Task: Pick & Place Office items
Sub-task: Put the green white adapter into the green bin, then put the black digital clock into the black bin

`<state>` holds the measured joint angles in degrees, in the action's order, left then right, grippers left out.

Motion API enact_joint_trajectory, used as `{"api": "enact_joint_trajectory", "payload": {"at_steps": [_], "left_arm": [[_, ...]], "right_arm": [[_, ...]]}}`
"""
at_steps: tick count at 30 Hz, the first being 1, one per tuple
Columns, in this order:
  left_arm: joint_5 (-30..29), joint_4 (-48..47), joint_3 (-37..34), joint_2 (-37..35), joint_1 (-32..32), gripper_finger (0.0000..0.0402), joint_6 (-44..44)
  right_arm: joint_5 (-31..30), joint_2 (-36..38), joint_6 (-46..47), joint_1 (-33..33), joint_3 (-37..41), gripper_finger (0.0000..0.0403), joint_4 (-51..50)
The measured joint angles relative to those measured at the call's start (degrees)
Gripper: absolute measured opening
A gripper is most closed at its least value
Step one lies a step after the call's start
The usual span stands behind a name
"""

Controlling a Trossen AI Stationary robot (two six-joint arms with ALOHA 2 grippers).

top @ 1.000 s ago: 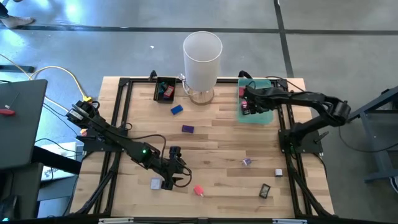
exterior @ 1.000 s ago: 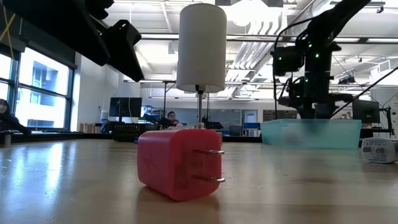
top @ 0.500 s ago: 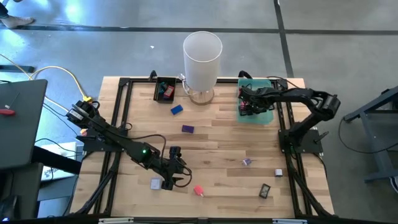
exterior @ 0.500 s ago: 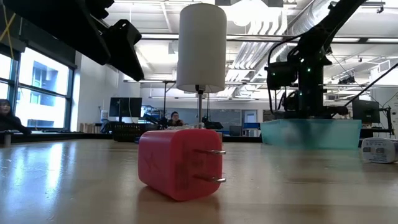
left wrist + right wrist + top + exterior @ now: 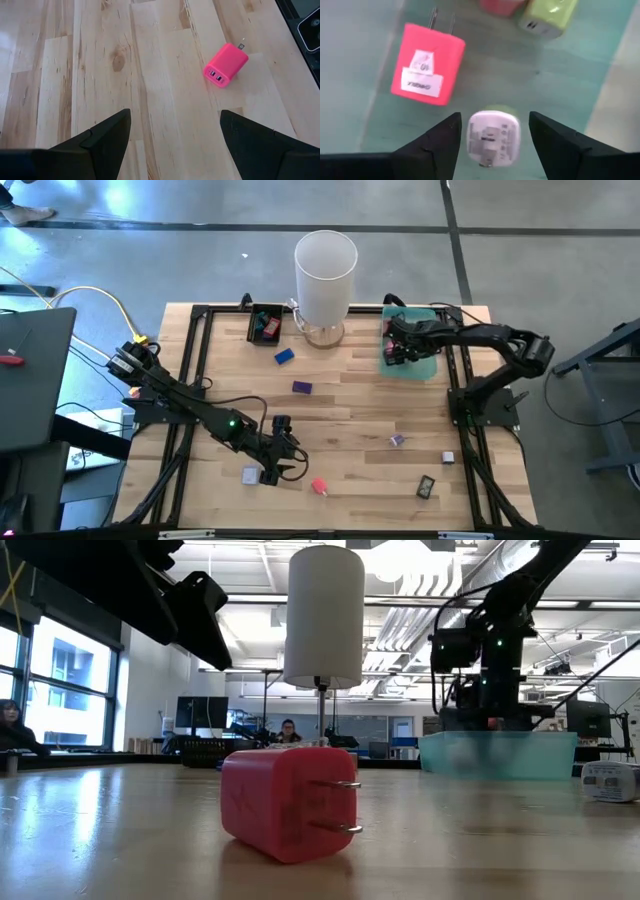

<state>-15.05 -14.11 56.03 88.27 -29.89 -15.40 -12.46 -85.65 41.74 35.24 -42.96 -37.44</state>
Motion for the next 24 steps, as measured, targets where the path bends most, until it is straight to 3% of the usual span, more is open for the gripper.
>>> {"api": "enact_joint_trajectory", "payload": {"at_steps": [12,18,24], "left_arm": [[0.02,0.02,0.0,0.0,0.15,0.0299,0.33],[0.02,0.04,0.0,0.0,0.15,0.0299,0.35],[0.02,0.07,0.0,0.0,0.15,0.0299,0.32]], "right_arm": [[-4.78,14.61,-1.29,-1.32,-0.02,0.0222,-3.6],[-6.86,25.32,-1.54,-6.9,-0.02,0.0222,-2.47],[-10.1,33.94,-7.95,-15.46,-0.04,0.0222,1.81]]}}
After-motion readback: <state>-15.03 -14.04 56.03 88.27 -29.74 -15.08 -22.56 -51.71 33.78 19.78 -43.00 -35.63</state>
